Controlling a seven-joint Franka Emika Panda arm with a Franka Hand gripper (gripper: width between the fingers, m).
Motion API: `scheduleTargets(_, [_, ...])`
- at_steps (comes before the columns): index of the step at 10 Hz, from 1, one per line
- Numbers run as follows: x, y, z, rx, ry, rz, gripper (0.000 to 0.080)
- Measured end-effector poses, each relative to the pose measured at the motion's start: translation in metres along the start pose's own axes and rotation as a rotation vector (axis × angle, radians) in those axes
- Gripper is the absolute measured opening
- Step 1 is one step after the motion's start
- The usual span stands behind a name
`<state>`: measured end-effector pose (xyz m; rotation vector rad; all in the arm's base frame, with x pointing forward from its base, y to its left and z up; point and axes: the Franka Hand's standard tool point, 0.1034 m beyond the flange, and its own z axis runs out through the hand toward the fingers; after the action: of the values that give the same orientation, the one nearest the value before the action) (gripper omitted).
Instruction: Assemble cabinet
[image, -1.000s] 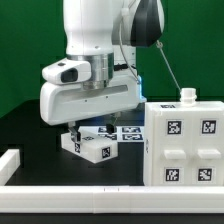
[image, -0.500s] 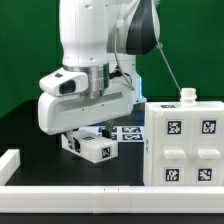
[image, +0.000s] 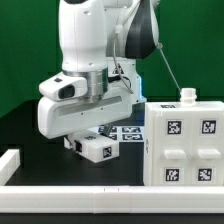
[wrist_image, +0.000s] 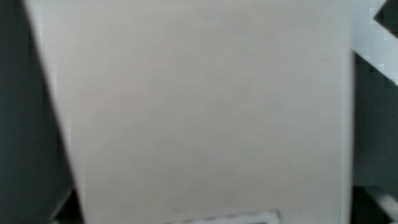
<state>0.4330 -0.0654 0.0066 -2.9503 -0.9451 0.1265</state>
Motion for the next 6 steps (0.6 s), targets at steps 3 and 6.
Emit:
scheduleTargets(3, [0.0000, 0.0000, 0.0000, 0.000, 0.000, 0.000, 0.0544])
scheduleTargets(6, [0.0000, 0.0000, -0.0001, 0.000, 0.000, 0.000, 0.0544])
